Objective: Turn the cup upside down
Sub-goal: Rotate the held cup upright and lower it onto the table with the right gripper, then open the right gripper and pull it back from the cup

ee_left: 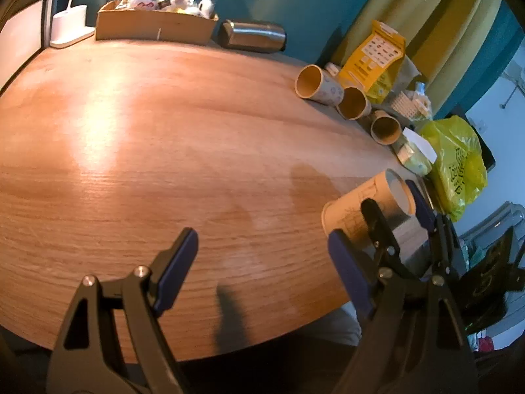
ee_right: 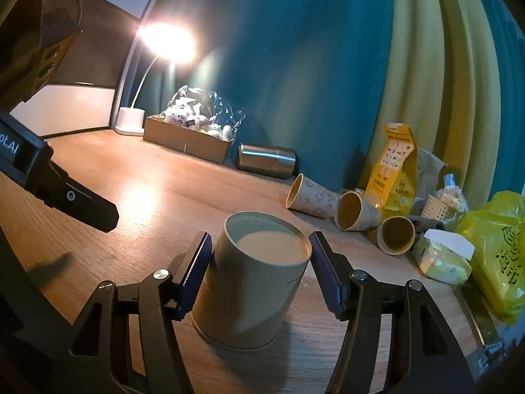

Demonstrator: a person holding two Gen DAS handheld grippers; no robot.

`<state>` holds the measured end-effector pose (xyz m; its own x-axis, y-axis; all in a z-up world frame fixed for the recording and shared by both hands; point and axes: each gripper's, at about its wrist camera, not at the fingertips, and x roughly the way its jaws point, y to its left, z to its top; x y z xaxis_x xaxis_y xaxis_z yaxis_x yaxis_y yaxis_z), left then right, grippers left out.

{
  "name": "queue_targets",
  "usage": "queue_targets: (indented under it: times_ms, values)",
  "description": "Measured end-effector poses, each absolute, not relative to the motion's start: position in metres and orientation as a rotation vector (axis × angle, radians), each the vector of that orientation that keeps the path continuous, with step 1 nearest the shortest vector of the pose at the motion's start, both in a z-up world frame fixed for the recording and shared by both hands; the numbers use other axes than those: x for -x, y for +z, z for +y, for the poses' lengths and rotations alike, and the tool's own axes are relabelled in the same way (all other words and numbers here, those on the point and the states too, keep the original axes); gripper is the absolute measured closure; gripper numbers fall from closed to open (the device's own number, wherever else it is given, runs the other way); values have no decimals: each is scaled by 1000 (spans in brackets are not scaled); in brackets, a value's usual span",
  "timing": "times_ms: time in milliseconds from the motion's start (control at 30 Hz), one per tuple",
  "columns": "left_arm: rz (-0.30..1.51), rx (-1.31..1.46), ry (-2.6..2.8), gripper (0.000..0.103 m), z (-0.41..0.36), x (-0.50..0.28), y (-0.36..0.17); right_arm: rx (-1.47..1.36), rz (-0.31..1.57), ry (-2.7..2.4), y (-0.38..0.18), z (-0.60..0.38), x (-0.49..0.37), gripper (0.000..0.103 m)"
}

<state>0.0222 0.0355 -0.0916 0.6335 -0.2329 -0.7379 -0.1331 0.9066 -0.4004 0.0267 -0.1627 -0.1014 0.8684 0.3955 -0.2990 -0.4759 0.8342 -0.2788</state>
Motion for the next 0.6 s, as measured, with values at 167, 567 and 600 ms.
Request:
queue_targets:
  times_ms: [167, 567, 600]
  values:
    - [882, 431, -59, 20, 32, -22, -88, 337, 254, 467, -101, -162, -32, 39]
    - [831, 370, -34, 20, 28, -13, -73, 182, 448, 499, -79, -172, -46, 33]
    - [825, 361, -30, 20, 27, -12, -72, 171, 462, 501, -76, -173, -46, 33]
